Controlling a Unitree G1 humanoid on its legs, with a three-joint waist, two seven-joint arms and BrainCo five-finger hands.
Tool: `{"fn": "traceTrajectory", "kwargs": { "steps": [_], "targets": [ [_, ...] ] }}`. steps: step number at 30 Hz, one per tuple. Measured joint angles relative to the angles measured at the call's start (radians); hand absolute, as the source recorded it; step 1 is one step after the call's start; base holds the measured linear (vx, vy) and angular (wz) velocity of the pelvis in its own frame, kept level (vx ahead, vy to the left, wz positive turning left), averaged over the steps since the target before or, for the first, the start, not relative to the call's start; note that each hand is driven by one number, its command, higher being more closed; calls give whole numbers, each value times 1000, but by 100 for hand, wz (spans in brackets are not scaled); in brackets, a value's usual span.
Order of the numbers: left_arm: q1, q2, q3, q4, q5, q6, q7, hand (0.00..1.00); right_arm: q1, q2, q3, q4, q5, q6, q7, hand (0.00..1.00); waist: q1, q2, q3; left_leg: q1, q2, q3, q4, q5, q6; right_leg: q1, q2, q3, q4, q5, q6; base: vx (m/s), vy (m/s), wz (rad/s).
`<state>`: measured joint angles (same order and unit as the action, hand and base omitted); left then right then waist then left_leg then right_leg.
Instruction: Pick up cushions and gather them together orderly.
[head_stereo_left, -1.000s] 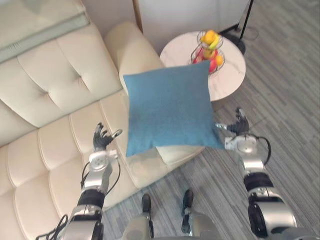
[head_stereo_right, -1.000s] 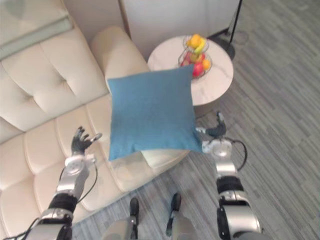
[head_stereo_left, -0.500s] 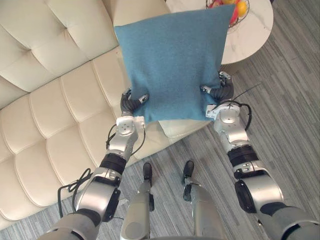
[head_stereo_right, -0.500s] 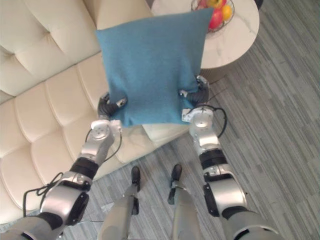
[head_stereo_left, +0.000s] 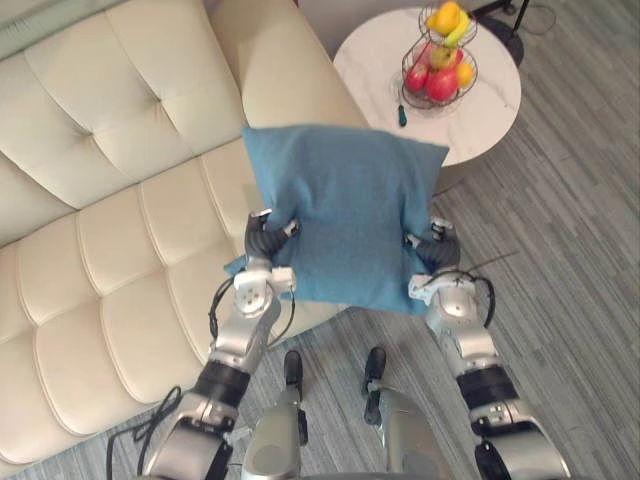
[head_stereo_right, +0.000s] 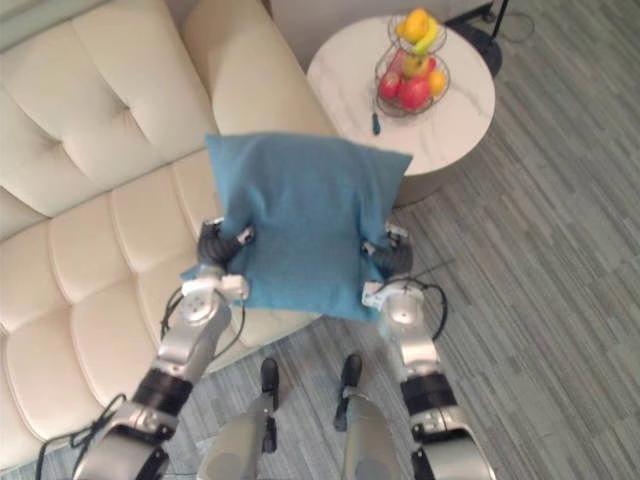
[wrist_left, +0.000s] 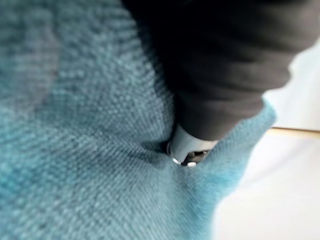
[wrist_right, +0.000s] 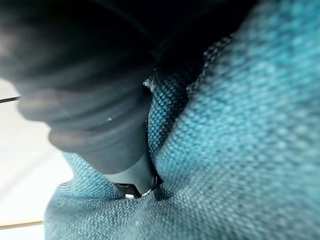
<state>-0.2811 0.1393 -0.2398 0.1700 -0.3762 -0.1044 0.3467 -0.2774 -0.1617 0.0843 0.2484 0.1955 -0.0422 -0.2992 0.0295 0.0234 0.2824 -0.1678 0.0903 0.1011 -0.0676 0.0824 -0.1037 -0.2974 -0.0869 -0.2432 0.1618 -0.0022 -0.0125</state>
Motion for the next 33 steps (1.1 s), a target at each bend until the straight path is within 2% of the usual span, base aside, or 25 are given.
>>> {"fn": "traceTrajectory", "kwargs": {
  "steps": [1, 4, 8, 11, 12, 17, 20, 25, 28, 31, 33],
  "targets": [
    [42, 0, -2, -18, 0, 0, -3, 100, 35, 10, 0, -13, -1, 0, 13, 100, -2, -5, -23, 0, 3, -1, -1, 0, 0, 9, 7, -1, -20, 9, 1, 0, 0, 0],
    [133, -1, -10, -62, 0, 0, -20, 100, 129, 25, 0, -89, -11, -1, 29, 100, -9, -7, -40, 39, 7, -1, -3, -4, 1, 75, 21, -1, -79, 33, 3, 37, -6, -3],
    [269, -15, -15, -166, 2, 0, -50, 100, 259, 47, -1, -196, -44, -5, 48, 100, -21, -7, -111, 64, 8, 3, -16, -8, 4, 114, 32, 4, -134, 55, 6, 34, 8, -5],
    [337, -21, -15, -232, 8, -1, -69, 100, 330, 60, -1, -274, -66, -10, 57, 100, -19, -10, -126, 106, 13, 20, -16, -25, 0, 158, 39, 14, -154, 56, 7, 23, 23, -12],
    [378, -25, -15, -258, 11, -1, -72, 100, 365, 76, -1, -309, -77, -17, 61, 100, -19, -10, -163, 106, 15, 27, -15, -29, 1, 160, 42, 21, -166, 58, 7, 13, 10, -13],
    [477, -54, -17, -338, 17, -18, -88, 100, 461, 92, 5, -430, -120, -33, 62, 100, -17, -8, -205, 153, 24, 32, 9, -59, -2, 232, 54, 30, -194, 59, 8, 34, 2, -8],
    [504, -55, -19, -357, 20, -20, -88, 100, 477, 92, 14, -435, -141, -49, 62, 100, -17, -3, -239, 152, 26, 31, 17, -68, -4, 235, 56, 34, -205, 58, 10, 29, -4, -3],
    [572, -56, -20, -360, 17, -21, -88, 100, 509, 79, 45, -433, -198, -49, 62, 100, -15, 16, -266, 204, 28, 24, 18, -82, -6, 307, 66, 32, -237, 61, 8, 31, -3, 0],
    [578, -57, -20, -360, 5, -21, -88, 100, 510, 79, 47, -422, -199, -49, 62, 100, -10, 17, -268, 202, 27, 13, 23, -82, -6, 318, 65, 15, -239, 61, 9, 13, 2, 21],
    [578, -57, -20, -360, 2, -20, -88, 100, 497, 77, 47, -379, -201, -68, 56, 100, -9, 19, -261, 129, 22, -52, 110, -104, -4, 318, 54, -49, -228, 57, 12, -20, 6, 52],
    [577, -57, -19, -360, 1, -20, -88, 100, 465, 73, 49, -335, -206, -68, 50, 100, -2, 32, -244, 85, 23, -83, 176, -120, -8, 304, 49, -80, -186, 34, 11, -112, 26, 55]
  ]
}}
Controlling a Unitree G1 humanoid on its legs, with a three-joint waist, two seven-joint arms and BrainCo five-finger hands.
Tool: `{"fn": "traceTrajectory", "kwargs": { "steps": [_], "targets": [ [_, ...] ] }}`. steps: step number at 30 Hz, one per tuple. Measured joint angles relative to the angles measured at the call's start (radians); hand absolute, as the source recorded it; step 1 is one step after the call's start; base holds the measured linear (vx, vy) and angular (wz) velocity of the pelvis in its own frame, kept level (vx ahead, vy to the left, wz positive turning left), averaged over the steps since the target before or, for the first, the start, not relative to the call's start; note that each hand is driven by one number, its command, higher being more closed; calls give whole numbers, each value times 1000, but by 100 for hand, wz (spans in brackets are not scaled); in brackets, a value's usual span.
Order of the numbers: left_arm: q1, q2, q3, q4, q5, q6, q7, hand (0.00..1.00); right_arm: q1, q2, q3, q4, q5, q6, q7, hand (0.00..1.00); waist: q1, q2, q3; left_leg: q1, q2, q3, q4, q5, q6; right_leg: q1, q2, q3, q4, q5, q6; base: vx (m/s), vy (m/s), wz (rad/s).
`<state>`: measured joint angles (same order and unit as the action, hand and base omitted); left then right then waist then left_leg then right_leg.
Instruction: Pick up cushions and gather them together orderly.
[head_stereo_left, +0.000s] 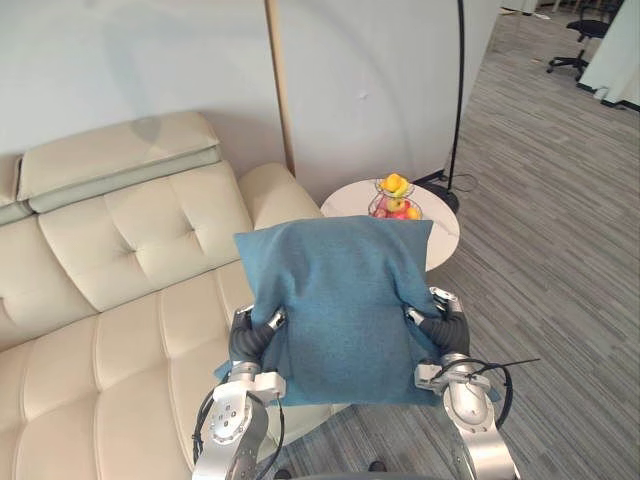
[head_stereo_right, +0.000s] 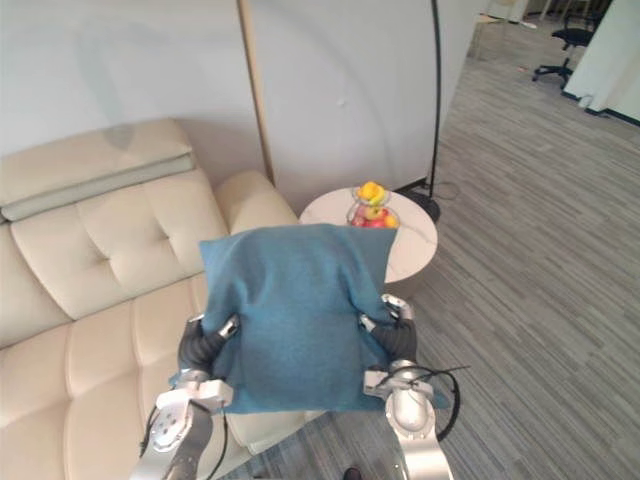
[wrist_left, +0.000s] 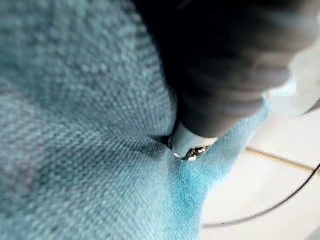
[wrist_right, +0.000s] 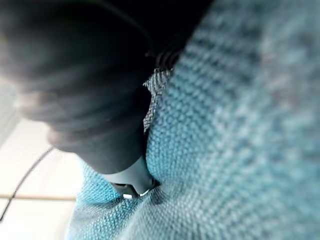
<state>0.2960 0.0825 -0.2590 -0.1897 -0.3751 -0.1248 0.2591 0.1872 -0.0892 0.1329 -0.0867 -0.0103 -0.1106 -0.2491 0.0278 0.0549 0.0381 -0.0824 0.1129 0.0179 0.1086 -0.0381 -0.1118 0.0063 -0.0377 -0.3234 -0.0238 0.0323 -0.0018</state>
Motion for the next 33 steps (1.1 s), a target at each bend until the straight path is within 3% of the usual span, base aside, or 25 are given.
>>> {"fn": "traceTrajectory", "kwargs": {
  "steps": [2, 4, 5, 7, 9, 10, 11, 12, 13, 14, 15, 16, 17, 18, 19, 21, 22, 23, 24, 25, 26, 27, 31, 32, 33],
  "targets": [
    [-2, -5, 7, 0, -1, 0, 0, 100, -50, -23, 10, 53, 0, 0, -9, 100, 6, 9, 1, -68, 6, 7, 36, -16, 16, -58, -26, -40, 68, -24, -9, -159, 71, 57],
    [-17, -23, 4, 12, -3, 0, 1, 100, -92, -44, 2, 80, -1, 3, -23, 100, 8, -3, 15, -119, 51, 167, 122, -70, 98, -86, -76, -102, 75, -16, -15, -91, 110, 79],
    [-19, -31, 3, 32, -11, 0, 1, 100, -104, -46, -1, 90, -13, 4, -33, 100, 7, -7, 17, -110, 89, 262, 172, -83, 115, -79, -111, -130, 78, -10, -6, -45, 121, 73],
    [-23, -46, -12, 56, -24, 0, 1, 100, -105, -56, -14, 90, -31, 4, -37, 100, -19, -4, 12, -82, 131, 351, 170, -89, 102, -58, -149, -184, 72, 3, 14, -20, 263, 101],
    [-50, -58, -43, 77, -24, -2, 1, 100, -104, -78, -43, 90, -32, 4, -44, 100, -38, 22, -4, -54, 146, 375, 127, -72, 56, -46, -175, -238, 62, 20, 52, -1, 436, 102],
    [-74, -61, -69, 93, -23, -9, 0, 100, -105, -81, -74, 92, -33, 4, -47, 100, -39, 45, -15, -12, 144, 373, 48, -21, -27, -44, -182, -246, 53, 33, 83, 13, 428, 60],
    [-100, -43, -80, 114, -22, -17, 0, 100, -106, -51, -90, 110, -33, 9, -51, 100, -39, 13, -9, 9, 87, 381, 10, -3, -27, -40, -235, -241, 61, 42, 97, 10, 427, 46],
    [-103, -30, -80, 114, -22, -23, 0, 100, -106, -37, -90, 112, -33, 9, -52, 100, -38, -7, -2, 15, 62, 382, 7, -8, -17, -41, -263, -237, 74, 43, 107, 3, 407, 27],
    [-104, -3, -79, 115, -21, -29, 0, 100, -105, -16, -90, 112, -36, 10, -51, 100, -39, -39, 12, 11, 24, 382, 38, -43, 19, -57, -320, -226, 132, 44, 112, 5, 241, 8],
    [-104, 3, -78, 115, -21, -29, 0, 100, -106, -7, -90, 112, -39, 10, -51, 100, -40, -46, 18, 8, 15, 382, 53, -57, 27, -66, -339, -218, 162, 44, 111, 1, 379, 4],
    [-103, 9, -71, 131, -20, -29, 0, 100, -105, 6, -88, 128, -50, 11, -47, 100, -37, -51, 23, -8, -3, 387, 114, -108, 56, -134, -399, -176, 300, 69, 68, -3, 293, -5],
    [-103, 10, -71, 135, -20, -28, 0, 100, -108, 5, -87, 139, -53, 11, -46, 100, -35, -48, 24, -8, -5, 389, 121, -116, 66, -157, -405, -157, 339, 79, 33, 15, 436, -8],
    [-103, 14, -64, 144, -18, -26, 0, 100, -110, 6, -82, 176, -56, 11, -44, 100, -38, -42, 32, 7, -10, 383, 121, -130, 86, -225, -408, -74, 469, 68, -31, 64, 337, 15],
    [-103, 19, -54, 146, -16, -22, 0, 100, -101, 19, -77, 192, -56, 14, -40, 100, -50, -34, 45, 21, -9, 361, 112, -137, 98, -260, -340, 21, 568, -42, 25, 79, 290, 26],
    [-103, 21, -52, 146, -15, -21, 0, 100, -98, 22, -75, 192, -56, 14, -37, 100, -55, -40, 46, 25, -9, 354, 106, -136, 101, -269, -309, 50, 582, -74, 38, 84, 172, 40],
    [-100, 26, -43, 151, -2, -19, -1, 100, -100, 26, -73, 192, -56, 15, -26, 100, -67, -53, 51, 53, -35, 346, 62, -134, 108, -294, -163, 116, 550, -158, 60, 127, 104, 27],
    [-101, 25, -44, 151, 0, -18, -4, 100, -102, 20, -73, 191, -55, 14, -25, 100, -70, -66, 44, 67, -56, 344, 44, -135, 111, -303, -100, 122, 492, -169, 54, 196, 93, 24],
    [-101, 25, -44, 151, 0, -17, -8, 100, -102, 15, -74, 192, -55, 14, -24, 100, -74, -65, 45, 72, -62, 343, 42, -132, 104, -303, -76, 125, 456, -167, 53, 263, 63, 40],
    [-101, 25, -47, 151, 3, -17, -14, 100, -99, 7, -73, 189, -52, 14, -23, 100, -83, -64, 44, 79, -83, 325, 50, -139, 103, -290, -25, 164, 364, -140, 28, 286, 12, 60],
    [-108, 9, -57, 166, 5, -14, -24, 100, -94, -10, -79, 185, -48, 15, -23, 100, -90, -40, 46, 83, -90, 289, 60, -156, 98, -272, -4, 200, 334, -108, -43, 358, 35, 62],
    [-109, 3, -70, 166, 12, -15, -28, 100, -88, -26, -83, 179, -48, 15, -23, 100, -85, -19, 45, 78, -83, 252, 75, -158, 94, -260, 1, 210, 333, -109, -39, 310, 24, 49],
    [-110, 3, -75, 167, 17, -14, -28, 100, -83, -31, -83, 175, -48, 15, -23, 100, -84, -15, 45, 78, -80, 235, 82, -159, 92, -250, -1, 196, 331, -117, -42, 296, 3, 46],
    [-107, 3, -92, 167, 19, -14, -29, 100, -16, -31, -90, 64, -49, 25, -27, 100, -79, -17, 50, 37, -31, 237, 286, -167, 81, -148, 5, 165, 295, -127, -53, 233, -50, 51],
    [-98, 4, -91, 157, 19, -14, -29, 100, 17, -29, -87, -24, -51, 26, -28, 100, -61, -22, 54, -25, 21, 263, 499, -183, 96, -74, 12, 180, 260, -134, -60, 167, -15, 5],
    [-93, 4, -91, 150, 19, -15, -29, 100, 19, -29, -86, -44, -51, 26, -29, 100, -54, -30, 55, -40, 36, 271, 536, -195, 101, -67, 16, 191, 256, -142, -60, 227, 32, -27]
  ]
}}
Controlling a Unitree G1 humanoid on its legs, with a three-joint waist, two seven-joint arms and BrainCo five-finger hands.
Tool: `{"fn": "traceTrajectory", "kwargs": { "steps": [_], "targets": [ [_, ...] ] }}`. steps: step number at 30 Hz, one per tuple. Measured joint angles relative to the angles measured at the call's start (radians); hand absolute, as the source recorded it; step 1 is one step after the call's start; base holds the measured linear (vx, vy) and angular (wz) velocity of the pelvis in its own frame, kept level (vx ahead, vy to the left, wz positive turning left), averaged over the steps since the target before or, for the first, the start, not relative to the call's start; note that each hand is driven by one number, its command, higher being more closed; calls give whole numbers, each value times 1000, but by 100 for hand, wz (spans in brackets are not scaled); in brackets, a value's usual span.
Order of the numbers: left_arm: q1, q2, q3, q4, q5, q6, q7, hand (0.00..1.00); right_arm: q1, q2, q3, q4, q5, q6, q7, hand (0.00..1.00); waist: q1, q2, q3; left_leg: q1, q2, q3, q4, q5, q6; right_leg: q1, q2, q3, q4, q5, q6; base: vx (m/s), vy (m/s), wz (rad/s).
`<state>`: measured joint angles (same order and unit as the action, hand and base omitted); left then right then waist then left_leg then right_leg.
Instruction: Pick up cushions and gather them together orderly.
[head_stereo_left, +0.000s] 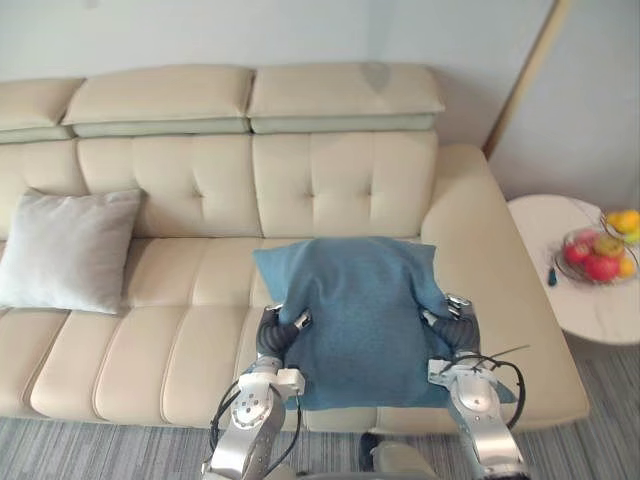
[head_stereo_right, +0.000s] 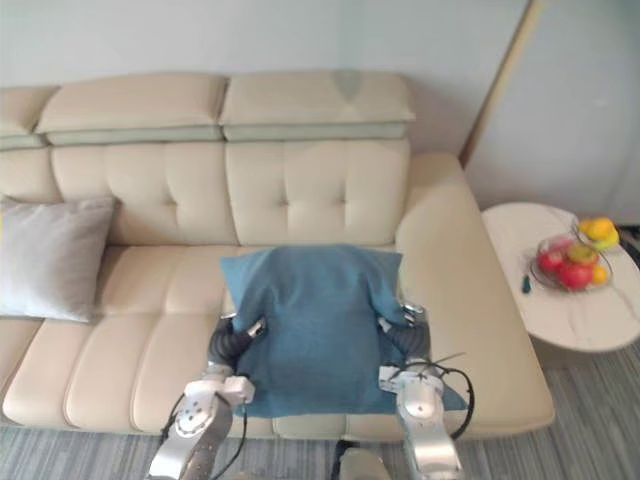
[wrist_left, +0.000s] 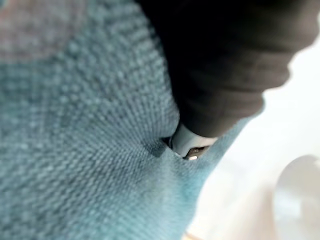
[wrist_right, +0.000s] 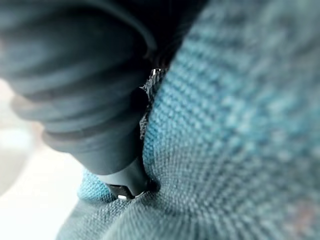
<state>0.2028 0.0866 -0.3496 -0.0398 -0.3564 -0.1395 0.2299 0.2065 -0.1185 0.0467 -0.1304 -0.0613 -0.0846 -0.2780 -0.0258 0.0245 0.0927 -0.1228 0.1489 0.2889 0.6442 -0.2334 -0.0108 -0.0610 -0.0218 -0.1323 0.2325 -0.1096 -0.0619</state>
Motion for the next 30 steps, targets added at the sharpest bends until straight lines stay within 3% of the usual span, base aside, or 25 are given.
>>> {"fn": "traceTrajectory", "kwargs": {
  "steps": [1, 2, 3, 4, 5, 6, 7, 9, 15, 25, 30],
  "targets": [
    [6, -4, 0, -26, 0, -3, -2, 100, -4, -1, -2, -47, -4, -3, -4, 100, 21, 10, -10, -28, 39, 3, 32, -37, 5, 7, 5, 19, -4, -12, -1, 144, 65, -52],
    [5, -11, 1, -37, 0, -7, -4, 100, -18, -1, -2, -58, -7, -17, -6, 100, 25, 4, -7, -51, 61, -14, -20, -51, 1, 1, 5, 35, -5, -12, -1, 163, 94, -51],
    [4, -13, 1, -39, 0, -8, -4, 100, -22, -1, -3, -58, -7, -20, -7, 100, 25, 2, -6, -53, 64, -25, -48, -51, 1, 1, 3, 40, -5, -11, -1, 83, 143, -45],
    [5, -17, 1, -44, 0, -8, -10, 100, -24, -1, -4, -58, -7, -21, -8, 100, 26, 14, -14, -46, 62, -71, -174, -34, -4, 1, 4, 60, -5, -13, 3, 68, 211, -50],
    [6, -20, 1, -50, 1, -9, -12, 100, -24, -2, -5, -56, -10, -21, -9, 100, 26, 23, -21, -16, 64, -127, -299, 58, -37, -3, 13, 88, -2, -32, 42, 65, 251, -63],
    [6, -19, 2, -48, 1, -9, -12, 100, -25, 1, -5, -48, -11, -20, -9, 100, 30, 21, -24, 0, 58, -141, -316, 52, -97, -5, 13, 109, -2, -41, 58, 71, 277, -55],
    [7, -14, 2, -45, 1, -4, -12, 100, -23, 9, -5, -36, -13, -19, -9, 100, 29, 12, -27, 8, 49, -134, -332, 52, -105, -6, 6, 122, -8, -35, 71, 68, 246, -43],
    [26, 4, -3, -45, 2, -1, -13, 100, 9, 40, -5, -29, -17, -13, -9, 100, 23, -20, -40, 57, 3, -78, -394, 65, -89, 13, -34, 173, -68, -7, 110, 54, 221, -47],
    [47, 19, -19, -45, 3, -1, -12, 100, 5, 39, -3, 39, -27, -12, -7, 100, 12, -34, -82, 127, -60, -12, -506, 99, -60, 32, -81, 239, -143, 32, 146, 24, 118, -29],
    [41, 53, -19, -44, 33, 0, 12, 100, -82, 27, 18, 208, -59, 3, -6, 100, 6, -34, -87, 134, -68, -1, -603, 164, -61, 9, -72, 258, -210, 93, 133, -38, -20, -9],
    [-55, 60, 19, -1, 42, 0, 64, 100, -219, -3, 69, 241, -99, 25, -32, 100, 11, -44, -71, 11, -71, 1, -627, 218, -57, -115, -71, 262, -231, 156, 133, -141, -29, -3]
  ]
}}
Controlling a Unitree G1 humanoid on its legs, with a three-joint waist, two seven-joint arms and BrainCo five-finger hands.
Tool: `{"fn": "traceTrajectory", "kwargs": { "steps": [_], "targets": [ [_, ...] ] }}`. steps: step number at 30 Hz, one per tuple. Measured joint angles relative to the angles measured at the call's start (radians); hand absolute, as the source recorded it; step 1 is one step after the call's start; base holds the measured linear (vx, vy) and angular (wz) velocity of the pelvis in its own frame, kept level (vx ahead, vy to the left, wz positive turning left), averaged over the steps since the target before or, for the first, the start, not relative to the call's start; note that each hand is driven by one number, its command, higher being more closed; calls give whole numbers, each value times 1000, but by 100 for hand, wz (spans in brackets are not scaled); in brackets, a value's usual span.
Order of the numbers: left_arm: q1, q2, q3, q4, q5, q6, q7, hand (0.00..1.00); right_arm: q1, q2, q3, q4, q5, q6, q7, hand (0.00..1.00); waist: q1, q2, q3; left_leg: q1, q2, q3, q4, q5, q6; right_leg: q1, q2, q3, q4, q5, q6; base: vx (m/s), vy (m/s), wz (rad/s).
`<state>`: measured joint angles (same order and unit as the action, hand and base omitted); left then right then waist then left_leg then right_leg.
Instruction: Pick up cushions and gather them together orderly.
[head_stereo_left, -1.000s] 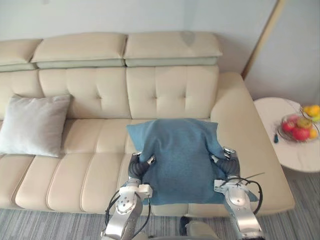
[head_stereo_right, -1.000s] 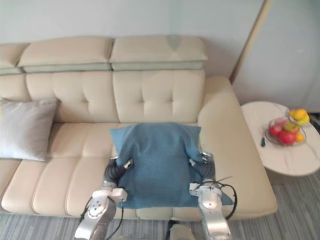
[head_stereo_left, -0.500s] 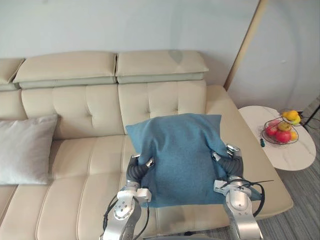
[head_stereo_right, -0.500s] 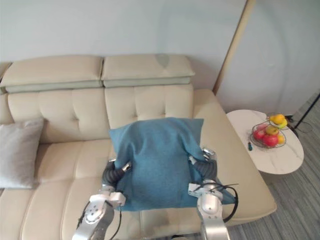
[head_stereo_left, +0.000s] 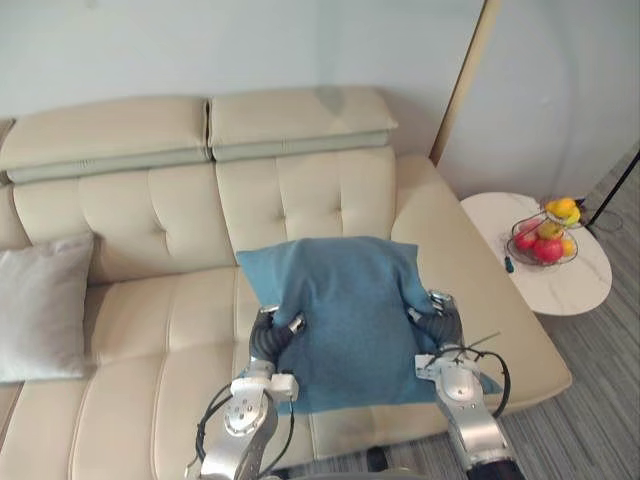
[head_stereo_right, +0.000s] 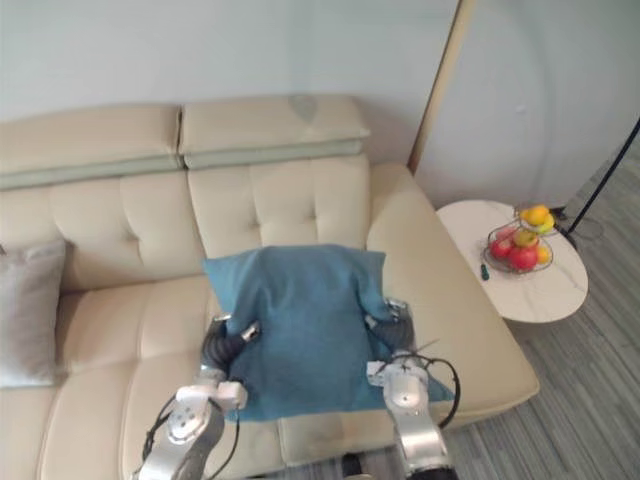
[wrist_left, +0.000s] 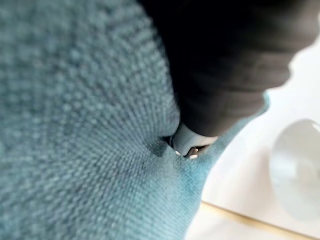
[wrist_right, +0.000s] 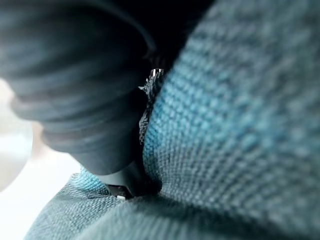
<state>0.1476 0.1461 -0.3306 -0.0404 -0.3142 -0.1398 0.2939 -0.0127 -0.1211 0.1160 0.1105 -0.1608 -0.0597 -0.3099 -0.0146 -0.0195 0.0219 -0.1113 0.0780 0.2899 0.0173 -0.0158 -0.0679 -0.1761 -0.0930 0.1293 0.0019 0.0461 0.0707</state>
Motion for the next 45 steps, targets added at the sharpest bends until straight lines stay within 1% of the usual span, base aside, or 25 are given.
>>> {"fn": "traceTrajectory", "kwargs": {
  "steps": [1, 2, 4, 5, 7, 8, 10, 11, 12, 13, 14, 16, 17, 19, 20, 21, 24, 26, 29, 31, 33, 36, 38, 40, 45],
  "targets": [
    [-29, -2, 11, 0, 5, 0, 18, 100, -32, 1, 10, -1, -13, 2, -19, 100, 2, -1, 18, -29, 3, 1, 4, 6, 1, -28, 1, -1, 4, 8, 1, -147, -30, 1],
    [-39, -3, 13, 0, 12, 0, 24, 100, -40, 2, 11, -3, -20, 3, -25, 100, 5, -1, 20, -39, 6, 1, 4, 9, 0, -40, 1, -2, 8, 8, 1, -160, -49, 4],
    [-112, -8, 22, -9, 39, 0, 58, 100, -91, 4, 15, -26, -37, 17, -67, 100, 18, 3, 27, -121, 13, 0, 15, 26, 0, -130, 5, -9, 47, 8, 1, -103, -53, 11],
    [-130, -10, 25, -9, 40, 0, 63, 100, -104, 4, 15, -28, -37, 21, -74, 100, 20, 3, 28, -139, 15, 0, 24, 26, 0, -145, 5, -11, 53, 9, 0, -80, -44, 12],
    [-253, -17, 48, -9, 58, 0, 104, 100, -188, 4, 14, -56, -37, 40, -118, 100, 35, 9, 34, -232, 28, -7, 65, 28, -3, -230, 11, -19, 85, 10, -2, -69, -36, 10],
    [-288, -17, 58, -9, 59, 0, 112, 100, -215, 5, 14, -58, -37, 41, -127, 100, 37, 10, 35, -250, 30, -10, 70, 30, -5, -248, 12, -21, 91, 12, -4, -66, -23, 10],
    [-461, -16, 93, -8, 73, 0, 168, 100, -347, 5, -1, -57, -36, 44, -179, 100, 39, 19, 42, -318, 35, -30, 74, 52, -9, -315, 14, -41, 117, 15, -8, -55, -17, 20],
    [-505, -15, 99, -7, 79, -1, 183, 100, -380, 5, -6, -57, -36, 45, -193, 100, 40, 21, 47, -328, 35, -36, 72, 60, -11, -324, 15, -45, 120, 15, -8, -50, -25, 25],
    [-619, -3, 104, 10, 84, -7, 210, 100, -466, 4, -31, -56, -36, 45, -220, 100, 46, 26, 73, -344, 36, -47, 67, 72, -11, -343, 15, -53, 130, 15, -9, -43, -21, 17],
    [-723, 16, 105, 45, 103, -14, 229, 100, -545, 0, -61, -52, -36, 45, -241, 100, 53, 32, 98, -352, 35, -53, 52, 87, -11, -359, 15, -58, 138, 15, -9, -44, -22, 17],
    [-775, 26, 106, 67, 109, -19, 236, 100, -585, -1, -76, -48, -36, 44, -252, 100, 54, 35, 101, -365, 34, -55, 45, 96, -11, -376, 15, -62, 141, 16, -10, -55, -19, 17],
    [-989, 67, 119, 197, 120, -30, 273, 100, -775, -11, -117, 45, -35, 34, -309, 100, 53, 47, 117, -406, 27, -77, -23, 154, -10, -440, 15, -79, 150, 25, -15, -50, -23, 25],
    [-1070, 69, 128, 272, 123, -30, 275, 100, -843, -22, -125, 100, -35, 32, -330, 0, 52, 56, 136, -409, 25, -88, -52, 177, -13, -448, 14, -91, 152, 25, -15, -13, -19, 24],
    [-1135, 74, 138, 340, 128, -30, 276, 100, -901, -29, -137, 153, -33, 32, -344, 0, 50, 63, 159, -409, 24, -98, -73, 194, -16, -452, 15, -100, 151, 25, -15, -1, -14, 19],
    [-1183, 74, 148, 400, 130, -30, 276, 0, -946, -39, -151, 203, -31, 32, -354, 0, 47, 71, 183, -409, 20, -110, -87, 210, -19, -452, 14, -107, 151, 25, -16, 2, -11, 23],
    [-1233, 75, 158, 470, 131, -29, 276, 0, -1013, -57, -161, 283, -18, 32, -366, 0, 47, 79, 214, -410, 16, -115, -108, 228, -20, -458, 14, -116, 151, 25, -16, 1, -10, 21],
    [-1302, 75, 186, 589, 122, -23, 275, 0, -1122, -83, -184, 418, 24, 40, -362, 0, 45, 89, 261, -446, 14, -141, -119, 248, -32, -492, 13, -128, 154, 26, -18, -1, -17, 16],
    [-1362, 84, 202, 714, 112, -3, 272, 0, -1211, -104, -195, 535, 77, 50, -350, 0, 45, 89, 334, -473, 11, -153, -119, 276, -58, -510, 11, -138, 156, 29, -21, 0, -38, 21],
    [-1393, 93, 209, 797, 96, 8, 260, 0, -1243, -114, -196, 584, 105, 59, -329, 0, 45, 90, 352, -517, 9, -164, -119, 299, -71, -552, 7, -143, 164, 30, -23, -2, -39, 14],
    [-1393, 91, 225, 840, 96, 26, 228, 0, -1243, -117, -196, 601, 126, 65, -303, 0, 43, 90, 378, -547, 15, -163, -119, 299, -71, -584, 9, -145, 167, 33, -27, 4, -16, -3],
    [-1391, 81, 239, 858, 96, 40, 216, 0, -1239, -118, -196, 617, 140, 70, -286, 0, 41, 89, 389, -571, 19, -162, -120, 299, -71, -611, 13, -145, 172, 35, -31, 7, -28, -6],
    [-1391, 58, 290, 854, 95, 37, 208, 0, -1231, -115, -196, 612, 141, 69, -273, 0, 38, 89, 395, -613, 33, -161, -120, 299, -72, -663, 21, -146, 188, 38, -35, -4, -37, -6],
    [-1379, 53, 314, 850, 94, 37, 207, 0, -1209, -112, -196, 600, 144, 67, -265, 0, 38, 89, 395, -617, 39, -160, -120, 299, -72, -667, 26, -147, 189, 40, -37, -8, -32, -5],
    [-1328, 45, 317, 799, 95, 33, 204, 0, -1147, -94, -196, 530, 145, 61, -260, 0, 38, 89, 395, -612, 42, -153, -120, 298, -73, -670, 27, -148, 204, 34, -42, 0, 0, 0],
    [-1227, 26, 344, 730, 96, 22, 202, 0, -1035, -67, -196, 452, 160, 52, -258, 0, 40, 88, 395, -600, 51, -123, -120, 275, -70, -670, 34, -141, 219, 32, -40, -17, -10, -7]
  ]
}}
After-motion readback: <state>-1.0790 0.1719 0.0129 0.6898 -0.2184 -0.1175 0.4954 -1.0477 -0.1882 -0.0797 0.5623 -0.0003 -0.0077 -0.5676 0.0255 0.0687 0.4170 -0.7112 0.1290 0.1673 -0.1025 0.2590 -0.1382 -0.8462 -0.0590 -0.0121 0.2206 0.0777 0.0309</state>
